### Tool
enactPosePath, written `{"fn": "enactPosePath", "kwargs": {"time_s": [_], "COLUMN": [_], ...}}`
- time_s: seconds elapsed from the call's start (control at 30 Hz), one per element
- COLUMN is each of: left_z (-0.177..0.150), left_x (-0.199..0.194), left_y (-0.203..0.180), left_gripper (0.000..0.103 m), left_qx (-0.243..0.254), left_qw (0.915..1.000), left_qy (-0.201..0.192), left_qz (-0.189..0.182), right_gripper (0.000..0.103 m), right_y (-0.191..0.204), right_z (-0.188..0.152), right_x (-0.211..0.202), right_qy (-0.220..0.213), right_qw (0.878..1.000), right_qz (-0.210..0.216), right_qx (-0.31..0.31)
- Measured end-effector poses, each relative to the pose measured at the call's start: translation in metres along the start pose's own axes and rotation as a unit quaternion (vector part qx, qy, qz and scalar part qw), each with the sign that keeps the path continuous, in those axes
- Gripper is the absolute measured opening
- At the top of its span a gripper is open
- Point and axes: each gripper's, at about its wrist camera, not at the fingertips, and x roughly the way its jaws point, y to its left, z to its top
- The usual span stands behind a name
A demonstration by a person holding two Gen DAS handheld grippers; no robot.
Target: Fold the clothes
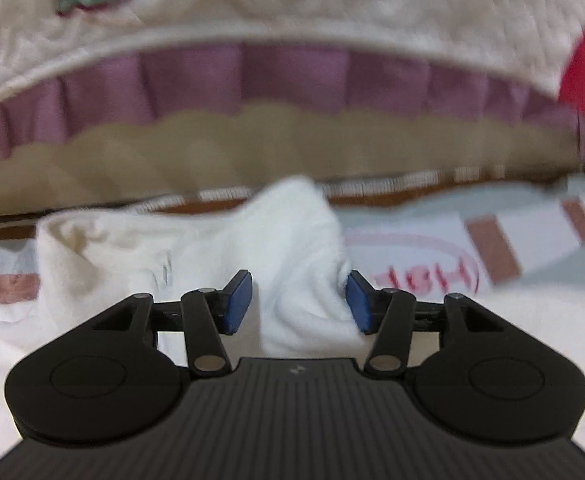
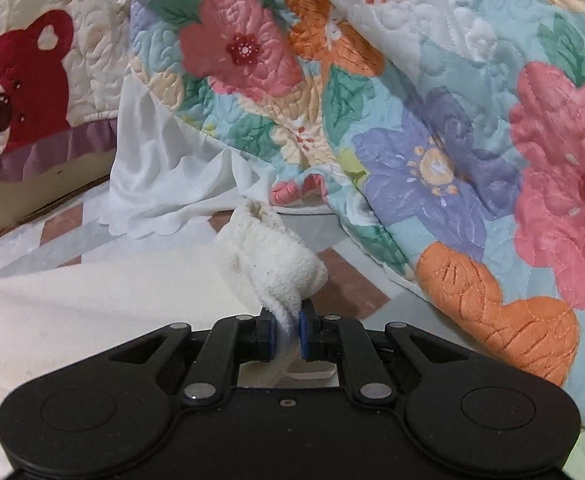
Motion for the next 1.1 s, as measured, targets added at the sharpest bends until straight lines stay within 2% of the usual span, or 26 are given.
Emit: {"fn": "enactPosePath", "kwargs": {"time_s": [0.07, 0.13, 0.2, 0.27, 0.3, 0.37, 0.43, 0.5, 0.57, 0.63, 0.7, 0.77, 0.8, 0.83, 0.9, 0.97, 1.0, 1.03, 1.1], "left_z": [0.007, 0.011, 0.009, 0.003, 0.004, 0.005, 0.013, 0.022, 0.021, 0.018, 0.013, 0.009, 0.007, 0.005, 0.001, -0.006, -0.009, -0.015, -0.030], "left_x": [0.002, 0.018, 0.034, 0.037, 0.032, 0.019, 0.000, -0.019, -0.020, -0.019, -0.017, -0.009, -0.005, 0.000, -0.003, -0.016, -0.022, -0.031, -0.049], "left_y": [-0.002, -0.009, -0.017, -0.029, -0.030, -0.030, -0.004, 0.024, 0.045, 0.055, 0.063, 0.063, 0.062, 0.062, 0.062, 0.064, 0.065, 0.067, 0.072], "left_gripper": [0.051, 0.055, 0.054, 0.027, 0.018, 0.015, 0.014, 0.014, 0.013, 0.013, 0.013, 0.015, 0.022, 0.037, 0.050, 0.052, 0.056, 0.061, 0.062], "left_qx": [-0.003, 0.006, 0.026, 0.086, 0.100, 0.121, 0.043, -0.044, -0.097, -0.121, -0.146, -0.157, -0.161, -0.166, -0.163, -0.146, -0.137, -0.115, -0.064], "left_qw": [0.9998, 0.9987, 0.9971, 0.9948, 0.9940, 0.9923, 0.9989, 0.9972, 0.9927, 0.9891, 0.9846, 0.9837, 0.9833, 0.9829, 0.9842, 0.9860, 0.9867, 0.9902, 0.9965], "left_qy": [-0.004, 0.035, 0.066, 0.054, 0.042, 0.017, -0.020, -0.058, -0.070, -0.082, -0.091, -0.080, -0.074, -0.068, -0.052, -0.053, -0.054, -0.052, -0.045], "left_qz": [-0.019, -0.036, -0.025, 0.012, 0.015, 0.017, -0.002, -0.021, -0.020, -0.023, -0.032, -0.037, -0.039, -0.041, -0.045, -0.061, -0.069, -0.060, -0.030], "right_gripper": [0.013, 0.014, 0.014, 0.014, 0.014, 0.014, 0.013, 0.012, 0.012, 0.012, 0.012, 0.013, 0.015, 0.016, 0.028, 0.034, 0.040, 0.052, 0.060], "right_y": [-0.005, -0.006, -0.004, 0.000, 0.002, 0.010, 0.013, 0.012, 0.016, 0.020, 0.021, 0.024, 0.024, 0.024, 0.022, 0.023, 0.026, 0.031, 0.040], "right_z": [0.004, 0.005, 0.006, 0.007, 0.010, 0.024, 0.046, 0.069, 0.083, 0.094, 0.093, 0.087, 0.084, 0.080, 0.073, 0.066, 0.063, 0.060, 0.057], "right_x": [0.004, 0.011, 0.015, 0.016, 0.013, -0.001, -0.020, -0.032, -0.029, -0.020, -0.010, 0.003, 0.017, 0.033, 0.062, 0.075, 0.073, 0.068, 0.058], "right_qy": [0.003, 0.004, 0.003, -0.006, -0.016, -0.061, -0.129, -0.182, -0.204, -0.213, -0.207, -0.198, -0.178, -0.154, -0.076, -0.002, 0.007, 0.006, 0.003], "right_qw": [1.000, 1.000, 1.000, 1.000, 0.999, 0.995, 0.987, 0.978, 0.973, 0.970, 0.970, 0.969, 0.972, 0.975, 0.985, 0.991, 0.990, 0.989, 0.986], "right_qz": [0.003, 0.009, 0.014, 0.024, 0.029, 0.041, 0.051, 0.060, 0.054, 0.049, 0.044, 0.028, 0.017, 0.004, -0.026, -0.056, -0.072, -0.089, -0.120], "right_qx": [0.008, 0.011, 0.006, -0.010, -0.024, -0.062, -0.079, -0.076, -0.093, -0.110, -0.121, -0.145, -0.153, -0.160, -0.151, -0.125, -0.120, -0.118, -0.115]}}
